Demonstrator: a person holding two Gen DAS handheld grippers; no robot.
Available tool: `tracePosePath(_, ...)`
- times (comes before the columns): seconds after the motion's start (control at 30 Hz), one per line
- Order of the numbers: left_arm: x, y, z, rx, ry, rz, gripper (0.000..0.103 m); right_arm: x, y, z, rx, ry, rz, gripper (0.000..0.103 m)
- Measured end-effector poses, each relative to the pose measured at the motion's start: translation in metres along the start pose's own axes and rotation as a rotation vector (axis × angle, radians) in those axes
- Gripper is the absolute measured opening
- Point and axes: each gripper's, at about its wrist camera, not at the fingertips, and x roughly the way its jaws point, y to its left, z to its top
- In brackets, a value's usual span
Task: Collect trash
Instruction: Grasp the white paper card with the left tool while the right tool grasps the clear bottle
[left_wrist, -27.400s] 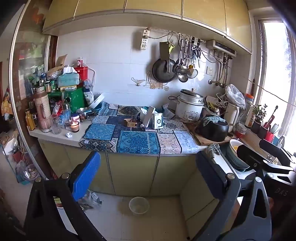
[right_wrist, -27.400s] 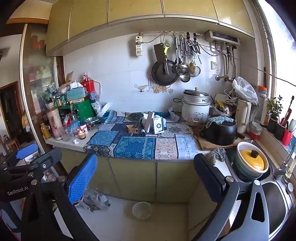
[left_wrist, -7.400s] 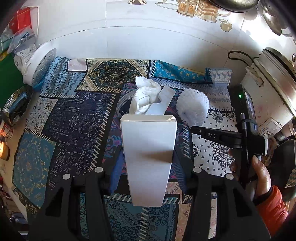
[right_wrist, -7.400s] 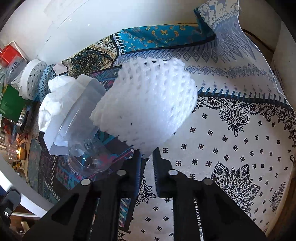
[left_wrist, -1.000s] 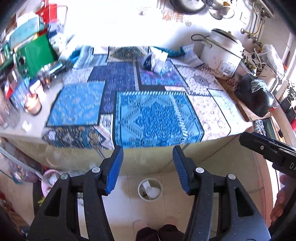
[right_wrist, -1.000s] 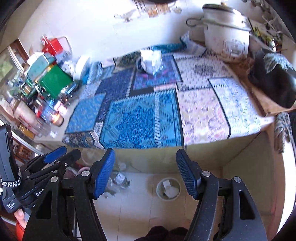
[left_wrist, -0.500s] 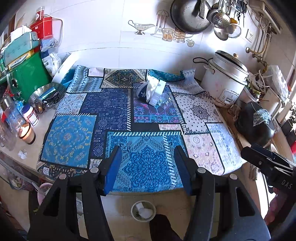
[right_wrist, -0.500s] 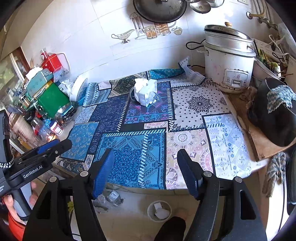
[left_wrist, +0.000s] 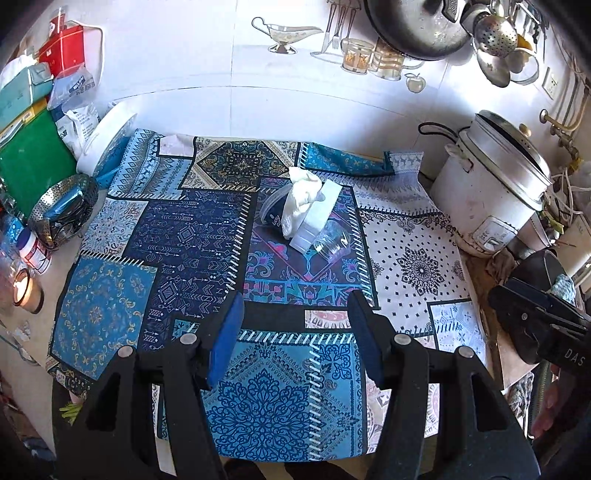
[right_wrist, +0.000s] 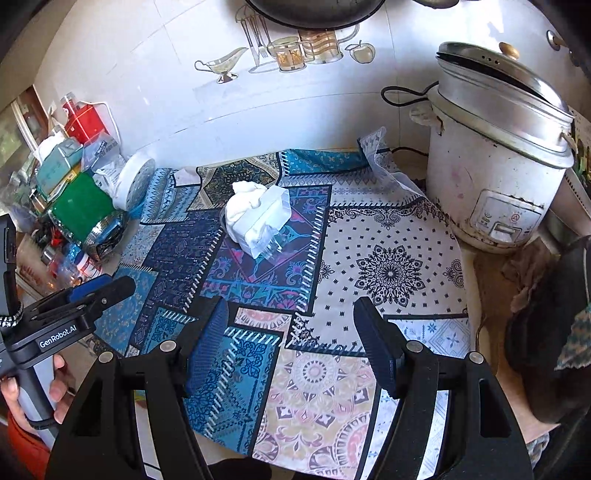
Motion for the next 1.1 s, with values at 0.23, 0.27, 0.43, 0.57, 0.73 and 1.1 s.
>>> tracePosePath(0.23,0.047,0.004,0.025,0.016,0.042,0.015,0.057,0.065,-0.006,0.018,0.021,0.094,0.018,0.067)
tracePosePath(0.27,0.053,0.006,0.029,0.023,0.047,0.010,0.057,0.075,-0.004,0.019,0.027,0.108,0.018,0.067)
tracePosePath(0.43,0.086,0.017,0.047,0.106,0.092,-0.013,0.057,0.131,0.005,0.025,0.051,0.201,0.021,0.067)
tracePosePath(0.57,0.111,0.031,0.059,0.137,0.148,-0.041,0.057,0.182,0.009,0.028,0.087,0.305,-0.002,0.067)
tracePosePath(0.73,0.147,0.040,0.063,0.169,0.223,-0.069,0.057,0.215,0.015,0.041,0.075,0.326,-0.027,0.067)
tracePosePath(1.1,0.182,0.041,0.056,0.159,0.303,-0.105,0.057,0.249,0.016,0.062,0.033,0.327,-0.001,0.061)
